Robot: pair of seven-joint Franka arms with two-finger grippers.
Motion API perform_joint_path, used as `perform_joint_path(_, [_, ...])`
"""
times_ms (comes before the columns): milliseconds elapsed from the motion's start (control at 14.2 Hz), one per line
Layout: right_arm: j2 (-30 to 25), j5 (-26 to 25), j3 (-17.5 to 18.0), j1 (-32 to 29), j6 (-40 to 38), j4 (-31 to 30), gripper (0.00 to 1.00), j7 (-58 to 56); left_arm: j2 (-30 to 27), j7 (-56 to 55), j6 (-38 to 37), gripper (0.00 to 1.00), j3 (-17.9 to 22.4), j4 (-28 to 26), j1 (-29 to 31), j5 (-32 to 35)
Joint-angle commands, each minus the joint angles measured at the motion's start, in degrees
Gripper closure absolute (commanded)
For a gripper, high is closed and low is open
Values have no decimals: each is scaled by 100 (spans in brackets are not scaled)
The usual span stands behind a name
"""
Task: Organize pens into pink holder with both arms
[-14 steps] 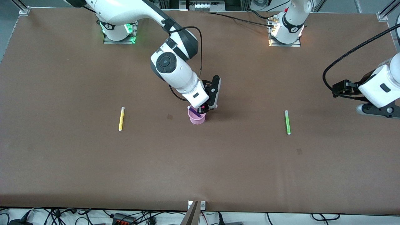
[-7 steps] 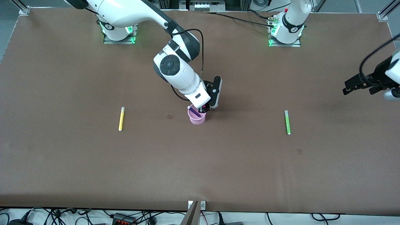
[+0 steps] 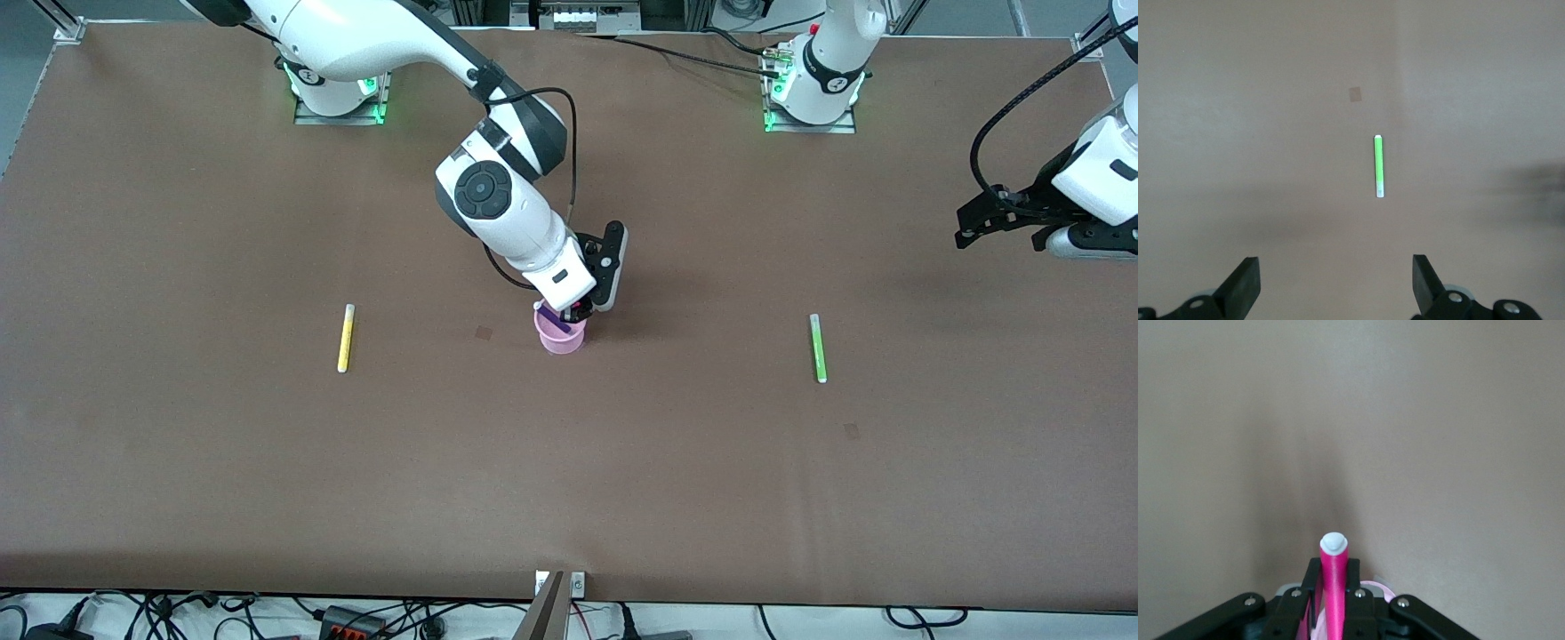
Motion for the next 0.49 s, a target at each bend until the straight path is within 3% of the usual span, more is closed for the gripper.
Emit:
perform_joint_path(0, [27, -128, -30, -5, 105, -28, 100, 118, -13, 76, -110, 0, -98, 1, 75, 88])
perform_joint_path(423, [97, -128, -30, 3, 88, -46, 100, 135, 22, 137, -129, 0, -98, 46, 58, 114])
